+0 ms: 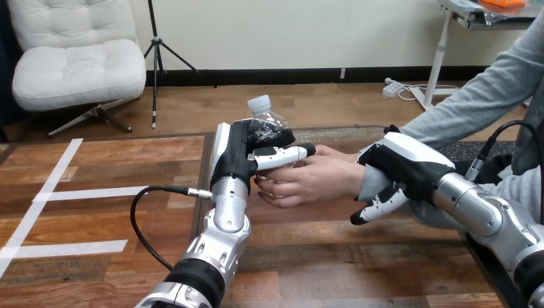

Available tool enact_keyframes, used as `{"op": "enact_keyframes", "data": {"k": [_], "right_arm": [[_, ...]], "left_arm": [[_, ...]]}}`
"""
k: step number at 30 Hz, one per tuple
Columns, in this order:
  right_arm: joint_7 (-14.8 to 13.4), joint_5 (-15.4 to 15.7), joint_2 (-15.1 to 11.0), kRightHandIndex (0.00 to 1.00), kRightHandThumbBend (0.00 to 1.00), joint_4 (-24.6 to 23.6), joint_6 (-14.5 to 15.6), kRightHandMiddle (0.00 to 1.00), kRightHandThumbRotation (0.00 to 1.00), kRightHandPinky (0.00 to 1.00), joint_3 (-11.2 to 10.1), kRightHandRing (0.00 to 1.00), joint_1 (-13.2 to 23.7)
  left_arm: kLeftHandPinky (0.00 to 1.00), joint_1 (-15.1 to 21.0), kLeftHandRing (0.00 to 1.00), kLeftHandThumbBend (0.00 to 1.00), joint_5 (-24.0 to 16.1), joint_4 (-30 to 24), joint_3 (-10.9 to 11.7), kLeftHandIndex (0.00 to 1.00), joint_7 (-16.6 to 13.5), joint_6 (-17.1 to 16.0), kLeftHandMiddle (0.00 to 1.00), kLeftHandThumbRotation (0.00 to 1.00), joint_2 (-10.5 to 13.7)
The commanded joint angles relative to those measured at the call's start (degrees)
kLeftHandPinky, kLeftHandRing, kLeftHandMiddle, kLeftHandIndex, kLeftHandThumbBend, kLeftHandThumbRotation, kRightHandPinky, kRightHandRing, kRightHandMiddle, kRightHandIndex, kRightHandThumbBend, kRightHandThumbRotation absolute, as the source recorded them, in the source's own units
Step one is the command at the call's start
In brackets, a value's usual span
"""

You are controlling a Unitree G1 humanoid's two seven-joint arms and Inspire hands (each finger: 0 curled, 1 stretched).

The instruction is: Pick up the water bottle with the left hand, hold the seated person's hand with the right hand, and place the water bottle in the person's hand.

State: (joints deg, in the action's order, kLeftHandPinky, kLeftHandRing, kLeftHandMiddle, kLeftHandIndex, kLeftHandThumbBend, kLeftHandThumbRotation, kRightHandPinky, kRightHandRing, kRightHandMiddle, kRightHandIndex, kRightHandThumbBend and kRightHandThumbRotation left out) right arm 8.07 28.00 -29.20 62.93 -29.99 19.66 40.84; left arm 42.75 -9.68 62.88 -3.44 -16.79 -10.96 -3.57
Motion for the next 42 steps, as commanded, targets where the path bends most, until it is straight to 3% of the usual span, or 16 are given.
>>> {"op": "enact_keyframes", "data": {"k": [1,19,28,31,32,35,42], "right_arm": [[-1.0,-0.4,1.1,0.38,0.81,-1.6,-0.9,0.36,0.00,0.26,-0.7,0.30,4.0],[-0.8,-0.5,1.0,0.39,0.80,-1.6,-0.7,0.37,0.00,0.27,-0.8,0.31,4.0],[-0.7,-0.4,1.0,0.38,0.80,-1.6,-0.7,0.36,0.00,0.27,-0.7,0.30,4.0],[-0.9,-0.3,0.9,0.38,0.80,-1.6,-0.9,0.36,0.00,0.27,-0.7,0.30,4.0],[-0.9,-0.4,0.9,0.38,0.80,-1.6,-1.0,0.36,0.00,0.26,-0.7,0.30,3.9],[-0.8,-0.5,1.0,0.38,0.80,-1.7,-0.9,0.36,0.00,0.26,-0.8,0.30,3.9],[-0.7,-0.7,1.0,0.38,0.80,-1.7,-1.0,0.36,0.00,0.26,-0.9,0.30,3.9]], "left_arm": [[0.10,1.9,0.14,0.79,-0.5,-3.7,-0.1,0.45,0.0,-0.6,0.20,0.00,0.9],[0.15,0.9,0.21,0.79,0.5,-4.1,0.8,0.52,1.8,-2.0,0.29,0.03,1.9],[0.19,1.1,0.26,0.81,1.0,-3.5,0.7,0.59,5.0,-0.9,0.34,0.17,2.8],[0.29,1.5,0.39,0.84,0.9,-3.0,0.3,0.66,6.8,0.3,0.47,0.25,3.4],[0.43,1.6,0.53,0.88,0.9,-2.8,0.3,0.74,7.4,0.8,0.61,0.33,3.5],[0.57,1.9,0.68,0.93,0.6,-2.4,0.0,0.83,8.5,1.8,0.75,0.40,3.9],[0.79,2.1,0.90,0.99,0.1,-4.4,-0.4,0.97,10.1,6.8,0.95,0.54,4.5]]}}
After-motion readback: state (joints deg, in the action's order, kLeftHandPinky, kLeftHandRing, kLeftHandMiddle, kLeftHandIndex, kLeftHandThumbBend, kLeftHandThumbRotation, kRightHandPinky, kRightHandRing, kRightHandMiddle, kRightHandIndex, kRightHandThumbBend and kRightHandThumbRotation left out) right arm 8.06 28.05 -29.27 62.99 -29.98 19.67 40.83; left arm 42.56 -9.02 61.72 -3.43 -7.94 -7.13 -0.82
